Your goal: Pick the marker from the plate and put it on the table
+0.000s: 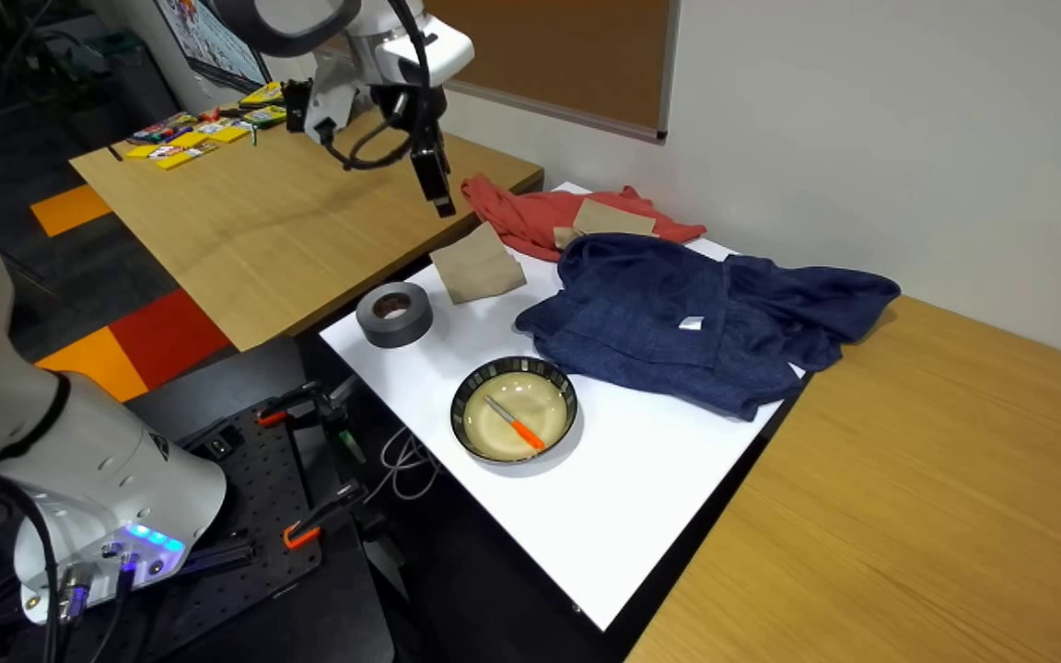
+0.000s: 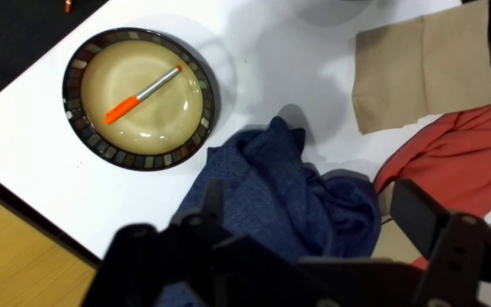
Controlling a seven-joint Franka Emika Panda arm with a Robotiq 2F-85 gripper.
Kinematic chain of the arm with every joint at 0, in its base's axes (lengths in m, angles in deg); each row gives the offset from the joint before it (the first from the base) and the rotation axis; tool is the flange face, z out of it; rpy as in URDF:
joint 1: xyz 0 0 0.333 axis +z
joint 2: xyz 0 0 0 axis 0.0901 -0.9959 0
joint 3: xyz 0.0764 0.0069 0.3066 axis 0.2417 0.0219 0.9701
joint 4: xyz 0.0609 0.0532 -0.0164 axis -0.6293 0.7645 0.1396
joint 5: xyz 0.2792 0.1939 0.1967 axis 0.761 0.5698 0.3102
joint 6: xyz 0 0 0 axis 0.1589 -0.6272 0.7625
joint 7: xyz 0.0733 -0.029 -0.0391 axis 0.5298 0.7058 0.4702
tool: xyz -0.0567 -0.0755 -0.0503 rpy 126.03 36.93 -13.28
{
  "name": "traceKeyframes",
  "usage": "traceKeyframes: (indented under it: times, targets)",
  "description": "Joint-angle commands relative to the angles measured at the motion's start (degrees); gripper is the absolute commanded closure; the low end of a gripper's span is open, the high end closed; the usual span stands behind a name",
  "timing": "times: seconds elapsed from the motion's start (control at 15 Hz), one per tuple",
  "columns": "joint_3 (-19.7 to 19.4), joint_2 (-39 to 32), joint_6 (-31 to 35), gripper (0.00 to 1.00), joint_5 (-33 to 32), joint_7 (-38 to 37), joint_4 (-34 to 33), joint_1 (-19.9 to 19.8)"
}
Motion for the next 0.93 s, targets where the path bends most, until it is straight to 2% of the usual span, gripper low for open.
traceKeyframes:
  times: [0.0, 0.4, 0.87]
  targets:
    - [1.0, -1.7, 4.7, 0.00, -4.7, -11.1, 2.0, -3.9]
    - [-0.5, -7.7, 11.3, 0.00, -11.5, -30.9, 5.0, -7.4]
    - [-5.5, -17.7, 18.7, 0.00, -16.9, -55.0, 5.2, -6.2]
